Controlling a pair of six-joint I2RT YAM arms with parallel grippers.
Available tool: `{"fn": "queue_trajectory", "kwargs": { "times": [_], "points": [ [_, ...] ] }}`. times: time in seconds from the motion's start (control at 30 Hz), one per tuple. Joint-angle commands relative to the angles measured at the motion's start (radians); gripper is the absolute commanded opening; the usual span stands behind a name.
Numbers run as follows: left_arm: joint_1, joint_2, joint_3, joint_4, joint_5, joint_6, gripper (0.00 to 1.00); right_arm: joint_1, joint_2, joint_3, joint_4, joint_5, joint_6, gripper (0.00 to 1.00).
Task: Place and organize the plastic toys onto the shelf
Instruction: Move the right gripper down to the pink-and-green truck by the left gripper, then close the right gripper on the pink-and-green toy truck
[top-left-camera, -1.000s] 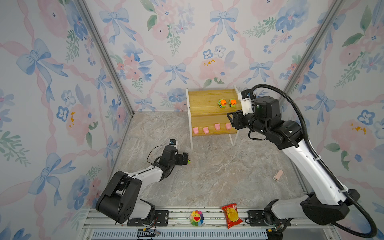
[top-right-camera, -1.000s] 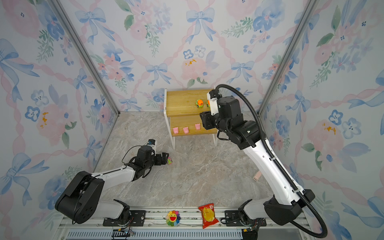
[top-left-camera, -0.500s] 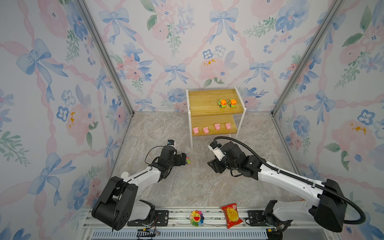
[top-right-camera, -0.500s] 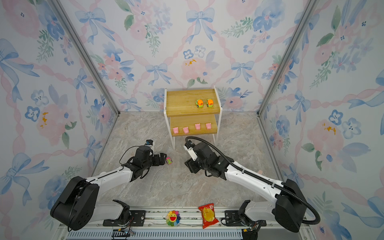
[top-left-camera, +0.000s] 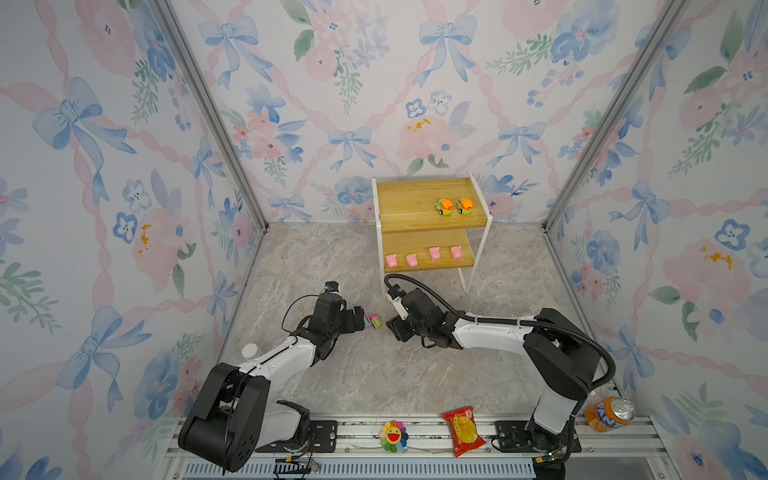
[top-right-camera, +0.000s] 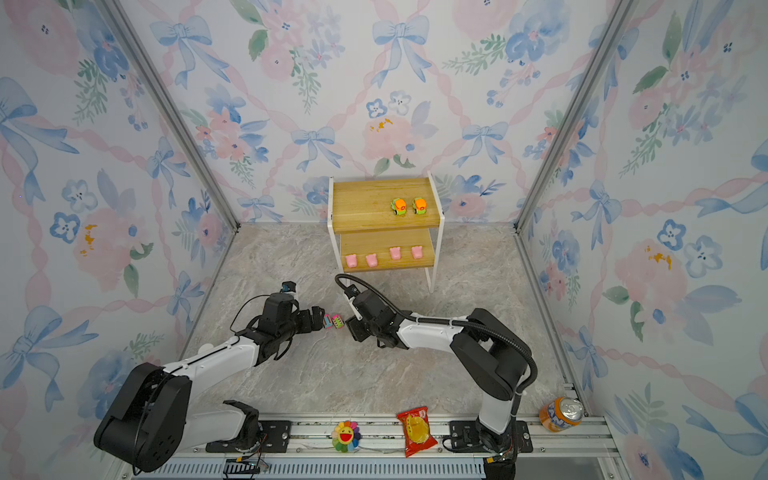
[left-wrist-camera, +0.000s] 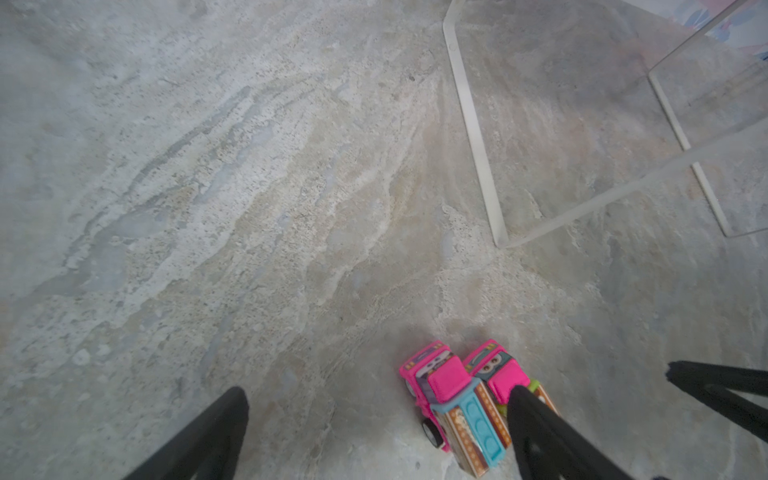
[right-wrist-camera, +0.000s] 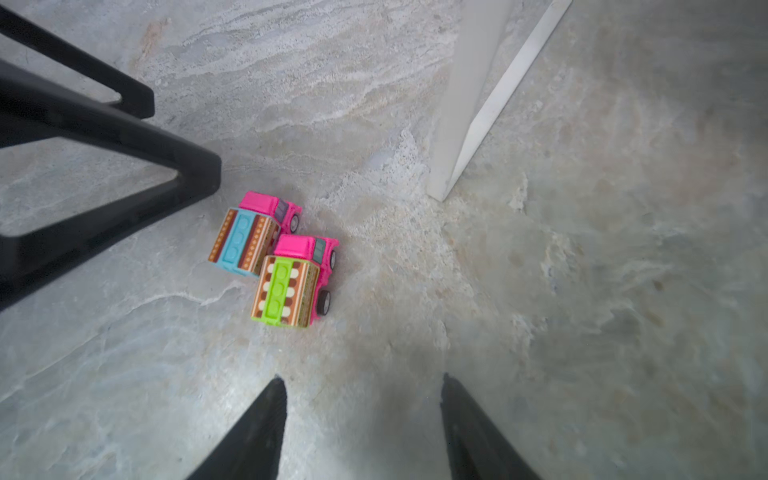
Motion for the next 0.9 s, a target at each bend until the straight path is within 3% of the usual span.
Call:
{"fn": "queue_trajectory", "kwargs": {
  "times": [0.0, 0.87],
  "points": [
    [0.009, 0.002, -0.018, -0.020, -0.018, -0.017, 0.98, 0.010, 0.046, 0.065, 0.057, -0.017, 0.017, 0.62],
    [0.025, 0.004, -0.021, -0.024, -0.021, -0.009, 0.98, 0.043, 0.221, 0.211, -0.019, -0.045, 0.043, 0.61]
  ]
}}
